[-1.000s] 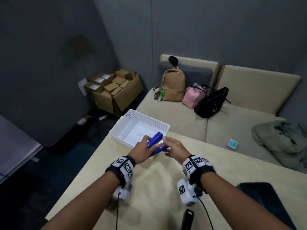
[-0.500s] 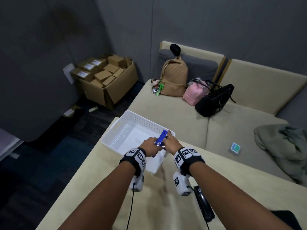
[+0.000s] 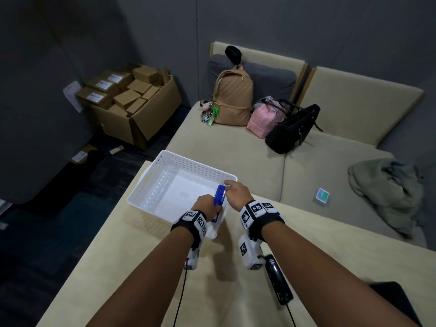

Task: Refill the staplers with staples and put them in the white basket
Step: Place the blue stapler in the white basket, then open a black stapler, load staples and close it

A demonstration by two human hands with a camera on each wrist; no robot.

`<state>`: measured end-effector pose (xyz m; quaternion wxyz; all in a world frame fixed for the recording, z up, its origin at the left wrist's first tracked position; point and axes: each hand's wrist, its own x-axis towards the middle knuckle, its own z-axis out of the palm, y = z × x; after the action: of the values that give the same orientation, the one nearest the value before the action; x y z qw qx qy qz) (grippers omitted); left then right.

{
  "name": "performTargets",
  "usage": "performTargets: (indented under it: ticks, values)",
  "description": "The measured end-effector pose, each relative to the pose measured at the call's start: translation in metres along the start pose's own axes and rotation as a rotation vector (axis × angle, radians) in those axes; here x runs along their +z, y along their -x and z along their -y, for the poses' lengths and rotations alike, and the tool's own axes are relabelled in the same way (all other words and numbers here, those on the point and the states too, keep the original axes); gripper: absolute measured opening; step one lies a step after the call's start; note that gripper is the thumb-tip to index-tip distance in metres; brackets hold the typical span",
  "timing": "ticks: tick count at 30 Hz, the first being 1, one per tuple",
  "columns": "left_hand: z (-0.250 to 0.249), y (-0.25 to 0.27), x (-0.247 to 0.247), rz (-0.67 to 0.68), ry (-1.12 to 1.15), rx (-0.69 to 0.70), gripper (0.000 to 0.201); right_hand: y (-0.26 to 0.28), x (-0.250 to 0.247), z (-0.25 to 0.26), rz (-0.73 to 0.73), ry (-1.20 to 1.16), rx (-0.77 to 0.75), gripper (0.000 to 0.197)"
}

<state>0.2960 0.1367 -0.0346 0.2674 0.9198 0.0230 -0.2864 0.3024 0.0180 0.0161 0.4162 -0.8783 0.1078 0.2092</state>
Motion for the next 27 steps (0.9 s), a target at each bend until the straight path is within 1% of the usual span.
performTargets:
  ticks: [3, 5, 6, 8, 10, 11, 12, 13, 14, 15, 17, 18, 19, 20, 21, 23, 24, 25, 27]
  values:
    - [0.001, 0.009, 0.002, 0.020, -0.036, 0.014, 0.038, 0.012, -0.013, -0.017, -0.069, -0.159, -0.021, 0.039]
    - [-0.002, 0.020, -0.001, -0.029, -0.046, -0.006, 0.044, 0.024, -0.025, -0.038, -0.121, -0.211, 0.006, 0.036]
    - [-0.006, 0.028, -0.003, -0.084, -0.048, -0.012, 0.046, 0.033, -0.032, -0.051, -0.130, -0.217, 0.032, 0.033]
    - [-0.018, 0.044, -0.006, -0.265, -0.063, 0.041, 0.044, 0.054, -0.043, -0.082, -0.128, -0.167, 0.094, 0.029]
    - [-0.037, 0.066, -0.003, -0.463, -0.125, 0.192, 0.035, 0.081, -0.049, -0.117, -0.104, -0.059, 0.166, 0.031]
    - [-0.047, 0.078, 0.003, -0.512, -0.146, 0.275, 0.031, 0.094, -0.051, -0.135, -0.097, -0.022, 0.189, 0.033]
    - [-0.059, 0.090, 0.014, -0.504, -0.153, 0.341, 0.029, 0.109, -0.053, -0.151, -0.097, -0.008, 0.205, 0.034]
    - [-0.068, 0.099, 0.026, -0.445, -0.155, 0.387, 0.028, 0.122, -0.055, -0.163, -0.100, -0.015, 0.205, 0.034]
    - [-0.074, 0.106, 0.043, -0.342, -0.184, 0.417, 0.029, 0.135, -0.056, -0.173, -0.102, -0.033, 0.203, 0.033]
    - [-0.081, 0.114, 0.064, -0.214, -0.262, 0.459, 0.032, 0.149, -0.059, -0.185, -0.106, -0.059, 0.201, 0.030]
    - [-0.089, 0.128, 0.109, 0.009, -0.514, 0.587, 0.049, 0.179, -0.066, -0.205, -0.113, -0.095, 0.197, 0.024]
    - [-0.092, 0.134, 0.130, 0.092, -0.652, 0.629, 0.058, 0.193, -0.070, -0.214, -0.112, -0.097, 0.191, 0.022]
    - [-0.092, 0.139, 0.149, 0.148, -0.764, 0.628, 0.062, 0.205, -0.072, -0.221, -0.103, -0.098, 0.175, 0.021]
    - [-0.092, 0.142, 0.165, 0.165, -0.851, 0.607, 0.060, 0.216, -0.076, -0.227, -0.090, -0.092, 0.160, 0.020]
    - [-0.095, 0.147, 0.176, 0.160, -0.922, 0.579, 0.053, 0.228, -0.080, -0.232, -0.082, -0.099, 0.135, 0.021]
    - [-0.103, 0.161, 0.188, 0.096, -1.056, 0.558, 0.038, 0.248, -0.091, -0.242, -0.073, -0.124, 0.088, 0.023]
    - [-0.108, 0.167, 0.191, 0.066, -1.102, 0.571, 0.035, 0.256, -0.097, -0.246, -0.078, -0.123, 0.065, 0.024]
    - [-0.113, 0.174, 0.191, 0.057, -1.105, 0.585, 0.033, 0.264, -0.101, -0.251, -0.088, -0.121, 0.047, 0.024]
    - [-0.128, 0.185, 0.188, 0.031, -0.975, 0.596, 0.025, 0.274, -0.109, -0.260, -0.113, -0.120, 0.025, 0.026]
